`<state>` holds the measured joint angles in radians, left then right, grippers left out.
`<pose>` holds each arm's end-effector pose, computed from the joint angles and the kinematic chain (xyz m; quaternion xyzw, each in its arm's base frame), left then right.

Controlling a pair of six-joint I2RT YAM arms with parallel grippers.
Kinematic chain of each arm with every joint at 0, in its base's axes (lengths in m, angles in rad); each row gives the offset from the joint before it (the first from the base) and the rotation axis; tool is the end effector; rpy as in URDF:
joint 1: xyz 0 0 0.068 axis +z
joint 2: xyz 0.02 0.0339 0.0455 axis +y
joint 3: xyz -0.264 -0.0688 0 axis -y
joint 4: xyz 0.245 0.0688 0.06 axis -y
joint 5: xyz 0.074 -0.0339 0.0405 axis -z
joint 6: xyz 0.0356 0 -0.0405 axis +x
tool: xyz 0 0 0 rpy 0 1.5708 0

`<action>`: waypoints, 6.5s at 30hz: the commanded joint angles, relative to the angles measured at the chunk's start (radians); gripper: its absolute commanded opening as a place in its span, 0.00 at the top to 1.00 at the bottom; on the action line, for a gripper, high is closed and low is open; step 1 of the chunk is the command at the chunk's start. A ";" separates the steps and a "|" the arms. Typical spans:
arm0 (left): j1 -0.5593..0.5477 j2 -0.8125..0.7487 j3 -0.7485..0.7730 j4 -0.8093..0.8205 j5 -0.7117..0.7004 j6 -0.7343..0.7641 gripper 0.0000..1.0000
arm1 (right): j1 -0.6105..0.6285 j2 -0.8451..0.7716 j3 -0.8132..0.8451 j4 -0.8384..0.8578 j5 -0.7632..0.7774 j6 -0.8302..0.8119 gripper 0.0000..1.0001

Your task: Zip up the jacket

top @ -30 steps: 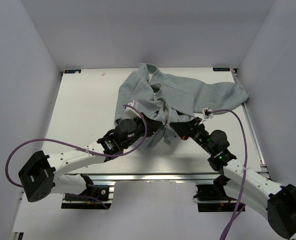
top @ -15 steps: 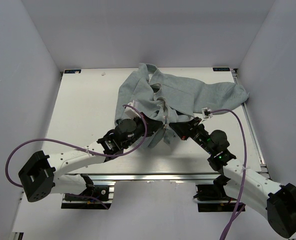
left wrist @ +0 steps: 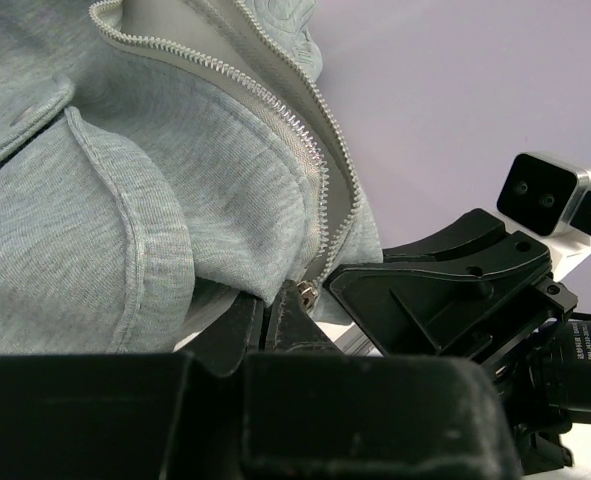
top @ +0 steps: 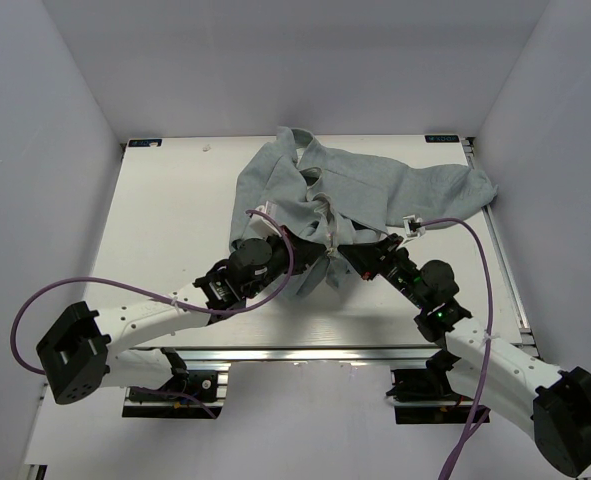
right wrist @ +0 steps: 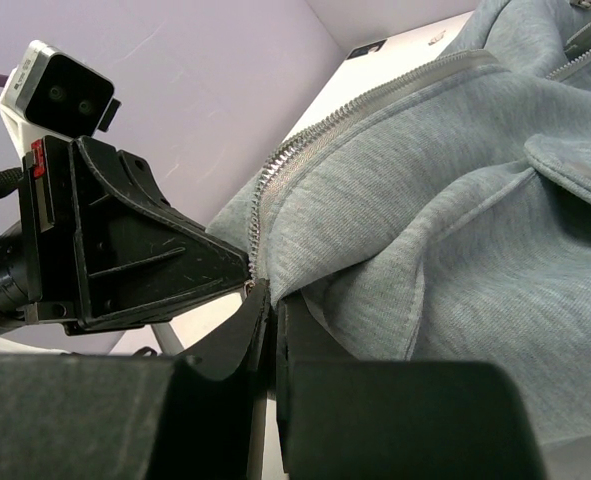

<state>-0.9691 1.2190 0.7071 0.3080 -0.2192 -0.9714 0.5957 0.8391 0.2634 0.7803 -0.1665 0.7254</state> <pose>0.1640 -0.2252 0.2716 -0.0700 0.7707 -0.4699 0.4247 0.1528 0.1107 0.2490 -0.0236 0.6319 0.5157 0.5781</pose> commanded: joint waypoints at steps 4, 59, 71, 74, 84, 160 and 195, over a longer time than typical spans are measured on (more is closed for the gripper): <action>-0.008 -0.058 -0.011 0.046 0.006 -0.009 1.00 | 0.001 -0.057 -0.006 0.014 -0.007 -0.024 1.00; -0.008 -0.065 -0.018 0.060 0.027 0.030 1.00 | 0.001 -0.026 0.016 0.068 -0.025 -0.001 1.00; -0.008 -0.053 -0.018 0.069 0.064 0.031 1.00 | 0.001 -0.009 0.031 0.100 -0.021 0.006 1.00; -0.008 -0.058 -0.026 0.062 0.057 0.027 1.00 | 0.000 -0.011 0.031 0.111 -0.021 0.005 1.00; -0.008 -0.145 -0.040 0.026 -0.025 0.043 1.00 | 0.001 -0.110 0.002 -0.070 -0.024 -0.047 1.00; -0.008 -0.059 -0.029 0.091 0.092 0.025 1.00 | 0.000 -0.032 0.028 0.114 -0.050 0.066 1.00; -0.008 -0.121 -0.072 0.117 0.061 0.027 1.00 | 0.001 -0.114 0.037 0.002 -0.096 0.080 1.00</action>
<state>-0.9710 1.1339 0.6418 0.3763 -0.1688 -0.9474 0.5949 0.7486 0.2634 0.6983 -0.2314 0.7837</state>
